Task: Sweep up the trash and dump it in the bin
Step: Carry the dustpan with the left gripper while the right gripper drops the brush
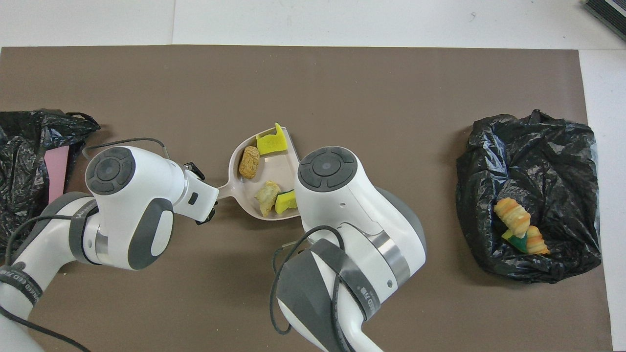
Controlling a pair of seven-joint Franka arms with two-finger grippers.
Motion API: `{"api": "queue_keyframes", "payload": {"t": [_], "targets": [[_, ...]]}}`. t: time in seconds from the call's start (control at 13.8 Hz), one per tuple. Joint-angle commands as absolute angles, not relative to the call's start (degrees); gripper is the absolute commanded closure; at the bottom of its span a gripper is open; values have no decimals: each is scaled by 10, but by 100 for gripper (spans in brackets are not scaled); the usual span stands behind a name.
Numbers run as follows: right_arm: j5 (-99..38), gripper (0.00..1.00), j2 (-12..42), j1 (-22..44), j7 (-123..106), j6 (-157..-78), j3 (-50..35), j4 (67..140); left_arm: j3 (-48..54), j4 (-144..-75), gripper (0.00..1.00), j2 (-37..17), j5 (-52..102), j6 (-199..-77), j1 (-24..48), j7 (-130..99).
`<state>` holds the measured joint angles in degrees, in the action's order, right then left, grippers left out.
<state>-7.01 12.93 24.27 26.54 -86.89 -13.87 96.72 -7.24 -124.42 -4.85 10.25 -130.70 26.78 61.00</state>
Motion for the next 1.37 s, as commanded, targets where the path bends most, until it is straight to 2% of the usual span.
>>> {"api": "queue_keyframes", "payload": {"t": [0.0, 0.14, 0.36, 0.65, 1.01, 1.3], "targets": [[-86, 100, 99, 255, 322, -868, -144, 1001, -69, -1236, 100, -47, 121, -1306, 249, 645], [-88, 100, 57, 276, 358, -911, -145, 1073, -69, -1216, 100, -47, 121, -1277, 222, 677], [-111, 100, -12, 319, 422, -1033, -145, 1194, -69, -1172, 100, -50, 121, -1225, 189, 717], [-161, 100, -68, 364, 459, -1117, -145, 1279, -70, -1115, 100, -51, 120, -1167, 144, 758], [-165, 100, -65, 430, 481, -1162, -145, 1329, -71, -1024, 100, -61, 110, -1079, 68, 821], [-165, 100, -62, 436, 482, -1195, -145, 1359, -71, -970, 100, -81, 84, -1051, 0, 903]]}}
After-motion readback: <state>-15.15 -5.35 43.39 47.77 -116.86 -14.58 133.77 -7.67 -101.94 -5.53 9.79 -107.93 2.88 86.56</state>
